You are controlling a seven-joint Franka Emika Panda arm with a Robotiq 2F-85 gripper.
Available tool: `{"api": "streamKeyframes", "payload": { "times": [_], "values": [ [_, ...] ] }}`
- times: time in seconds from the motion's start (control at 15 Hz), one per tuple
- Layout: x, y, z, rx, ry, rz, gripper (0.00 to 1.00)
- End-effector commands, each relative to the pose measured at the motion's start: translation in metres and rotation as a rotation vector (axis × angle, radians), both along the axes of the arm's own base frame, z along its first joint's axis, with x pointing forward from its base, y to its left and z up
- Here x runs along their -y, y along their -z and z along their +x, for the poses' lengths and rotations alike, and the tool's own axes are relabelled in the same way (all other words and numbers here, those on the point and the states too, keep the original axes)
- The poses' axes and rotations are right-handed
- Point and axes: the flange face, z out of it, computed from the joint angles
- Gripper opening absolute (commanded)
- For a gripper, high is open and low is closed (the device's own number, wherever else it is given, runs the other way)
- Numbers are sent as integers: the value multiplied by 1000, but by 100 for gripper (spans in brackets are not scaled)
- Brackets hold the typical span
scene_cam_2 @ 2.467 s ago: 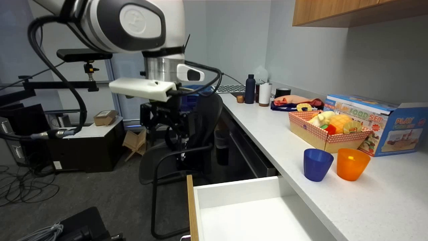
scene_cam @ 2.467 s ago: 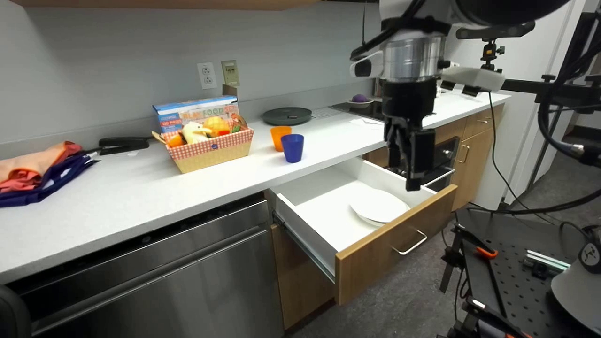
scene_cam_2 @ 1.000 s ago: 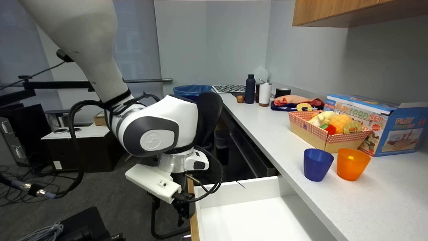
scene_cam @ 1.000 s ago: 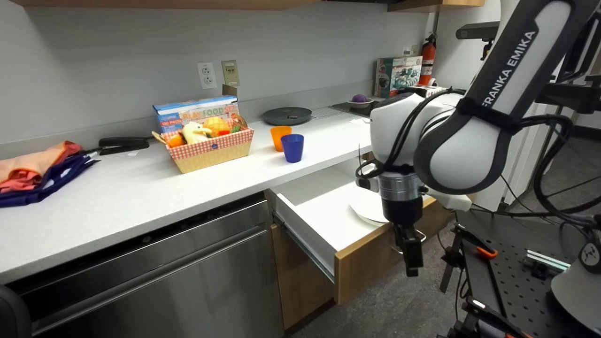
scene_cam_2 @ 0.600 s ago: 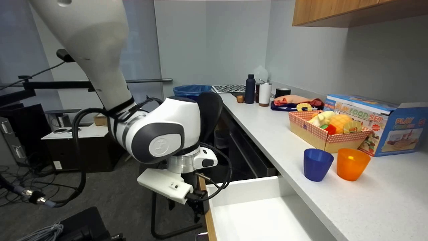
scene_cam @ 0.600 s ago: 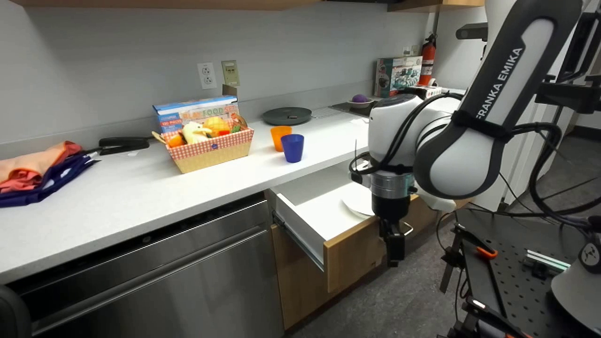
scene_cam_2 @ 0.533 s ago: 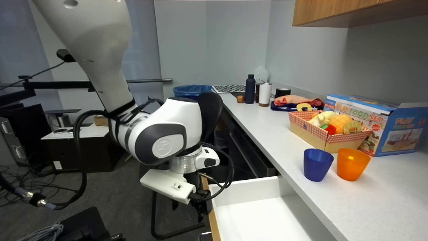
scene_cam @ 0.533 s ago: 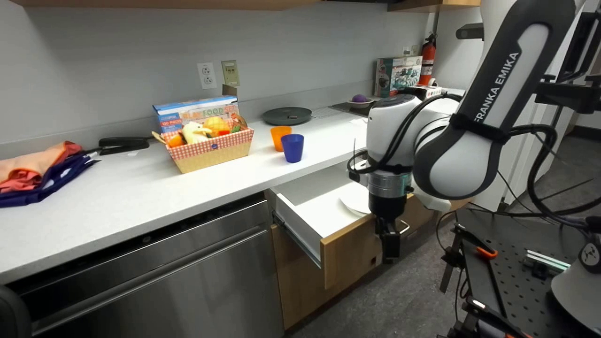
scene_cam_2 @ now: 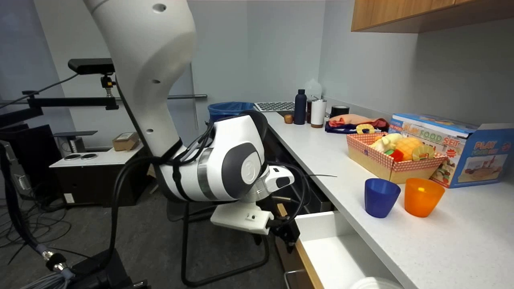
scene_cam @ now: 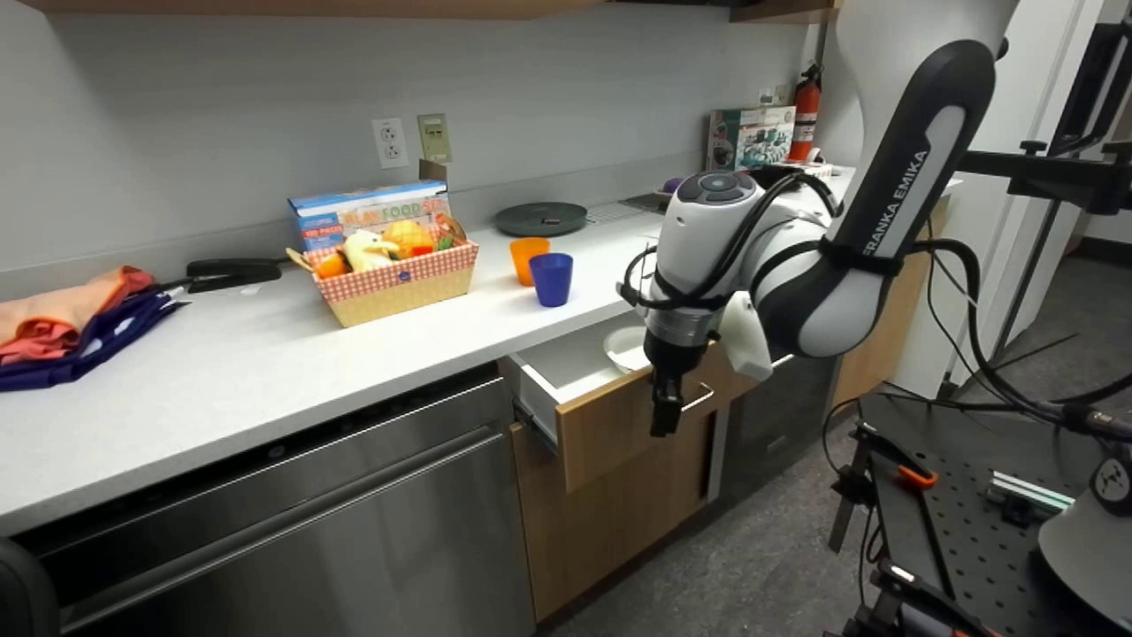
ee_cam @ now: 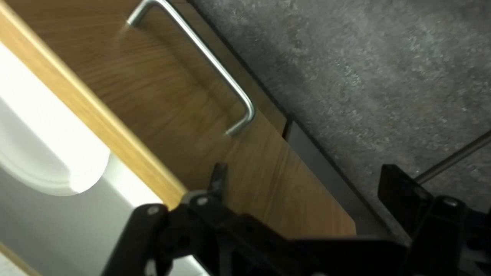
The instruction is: Close the open drawer
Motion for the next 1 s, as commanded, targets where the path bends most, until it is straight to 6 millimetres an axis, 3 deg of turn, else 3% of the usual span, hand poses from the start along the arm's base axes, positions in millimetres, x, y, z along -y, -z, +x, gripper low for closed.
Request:
{"api": "streamKeyframes", "payload": {
  "times": [0.0,0.27,0.93],
  "values": [
    [0,3,37,81,33,-65,100],
    [-5,2,38,92,89,-68,100],
    [-20,5,-28,29,396,112,100]
  ]
}}
